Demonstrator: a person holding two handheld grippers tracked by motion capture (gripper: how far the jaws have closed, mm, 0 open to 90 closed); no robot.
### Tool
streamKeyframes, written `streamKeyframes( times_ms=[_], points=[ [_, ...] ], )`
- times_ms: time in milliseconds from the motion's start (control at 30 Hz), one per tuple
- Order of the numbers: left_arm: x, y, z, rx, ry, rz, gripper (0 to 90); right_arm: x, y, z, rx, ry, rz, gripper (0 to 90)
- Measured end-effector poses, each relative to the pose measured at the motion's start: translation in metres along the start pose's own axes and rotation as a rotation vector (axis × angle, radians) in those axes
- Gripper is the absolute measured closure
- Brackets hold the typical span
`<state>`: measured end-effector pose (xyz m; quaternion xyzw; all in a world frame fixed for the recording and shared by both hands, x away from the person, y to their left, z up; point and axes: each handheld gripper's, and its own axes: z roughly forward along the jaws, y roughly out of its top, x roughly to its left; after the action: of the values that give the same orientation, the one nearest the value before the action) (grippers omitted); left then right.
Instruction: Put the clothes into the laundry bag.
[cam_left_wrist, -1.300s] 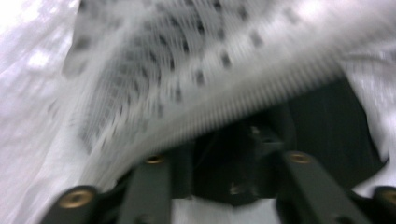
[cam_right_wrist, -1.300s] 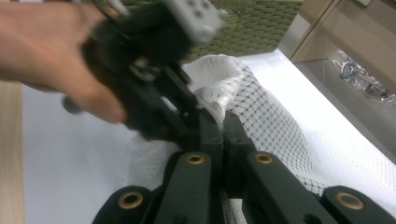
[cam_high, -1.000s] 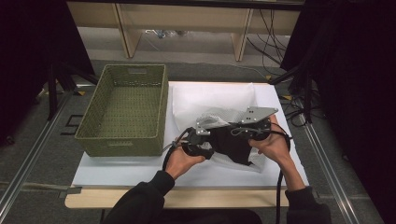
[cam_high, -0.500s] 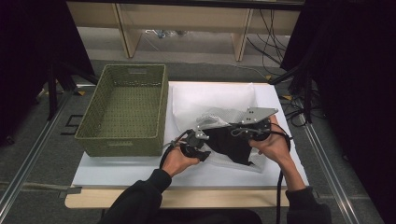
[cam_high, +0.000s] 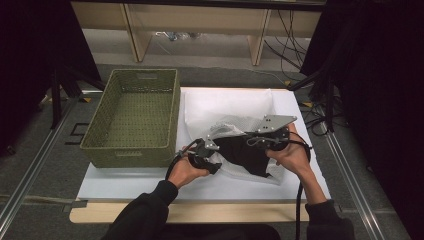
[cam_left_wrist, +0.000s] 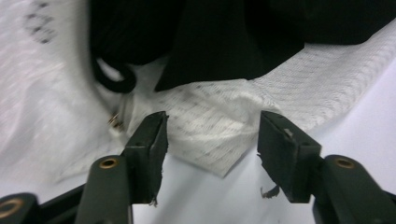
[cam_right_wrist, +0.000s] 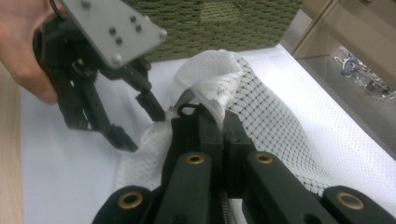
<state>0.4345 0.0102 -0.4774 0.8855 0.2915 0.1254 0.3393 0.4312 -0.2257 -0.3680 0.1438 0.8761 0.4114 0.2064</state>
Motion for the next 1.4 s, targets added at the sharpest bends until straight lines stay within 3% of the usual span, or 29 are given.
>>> streamKeyframes(
  times_ms=[100,200,233,367,400,433,467,500,667,767,900,967,1067,1167,1333,1400],
  points=[
    [0.002,0.002,0.005,0.023,0.009,0.032,47.7,0.0,0.0,-0.001,-0.004,-0.002,-0.003,90.0],
    [0.004,0.002,0.007,0.027,-0.004,0.025,65.2,0.0,0.001,-0.002,-0.002,-0.003,0.0,90.0],
    [0.005,0.002,0.006,0.029,-0.001,0.023,76.2,0.0,0.001,-0.002,-0.003,-0.003,-0.003,90.0],
    [0.013,-0.001,-0.003,0.059,-0.01,0.035,85.5,0.0,0.001,-0.002,0.0,-0.003,-0.004,90.0],
    [0.012,-0.004,-0.004,0.033,0.002,0.008,85.7,0.0,0.001,-0.003,0.0,-0.004,-0.004,90.0],
    [0.011,-0.005,-0.008,0.026,-0.001,0.012,85.8,0.0,0.001,-0.003,0.002,-0.006,-0.007,90.0],
    [0.012,-0.007,-0.017,0.056,0.002,0.058,85.9,0.0,0.001,-0.003,0.003,-0.006,-0.006,90.0],
    [0.01,-0.009,-0.018,0.025,0.002,0.032,86.0,0.0,0.001,-0.003,0.005,-0.005,-0.009,90.0],
    [0.001,-0.023,-0.04,0.025,-0.036,0.108,86.0,0.0,-0.001,-0.004,0.013,-0.008,0.001,90.0],
    [-0.004,-0.033,-0.045,0.061,-0.03,0.162,85.9,0.001,-0.001,-0.003,0.017,-0.004,-0.003,90.0],
    [-0.005,-0.041,-0.045,0.095,-0.037,0.157,85.2,0.003,-0.001,0.0,0.031,-0.001,-0.014,90.0],
    [-0.008,-0.041,-0.046,0.101,-0.032,0.172,84.7,0.003,0.0,0.0,0.033,0.0,-0.02,90.0],
    [-0.012,-0.042,-0.053,0.132,-0.061,0.197,85.9,0.003,-0.001,0.0,0.031,-0.001,-0.021,90.0],
    [-0.013,-0.049,-0.053,0.119,-0.048,0.203,85.9,0.003,-0.002,-0.002,0.035,-0.001,-0.006,90.0],
    [-0.014,-0.054,-0.059,0.154,-0.091,0.215,86.0,0.006,0.0,0.0,0.036,0.006,-0.026,90.0],
    [-0.013,-0.057,-0.063,0.145,-0.082,0.214,85.8,0.007,0.0,0.001,0.041,0.007,-0.016,90.0]
  ],
)
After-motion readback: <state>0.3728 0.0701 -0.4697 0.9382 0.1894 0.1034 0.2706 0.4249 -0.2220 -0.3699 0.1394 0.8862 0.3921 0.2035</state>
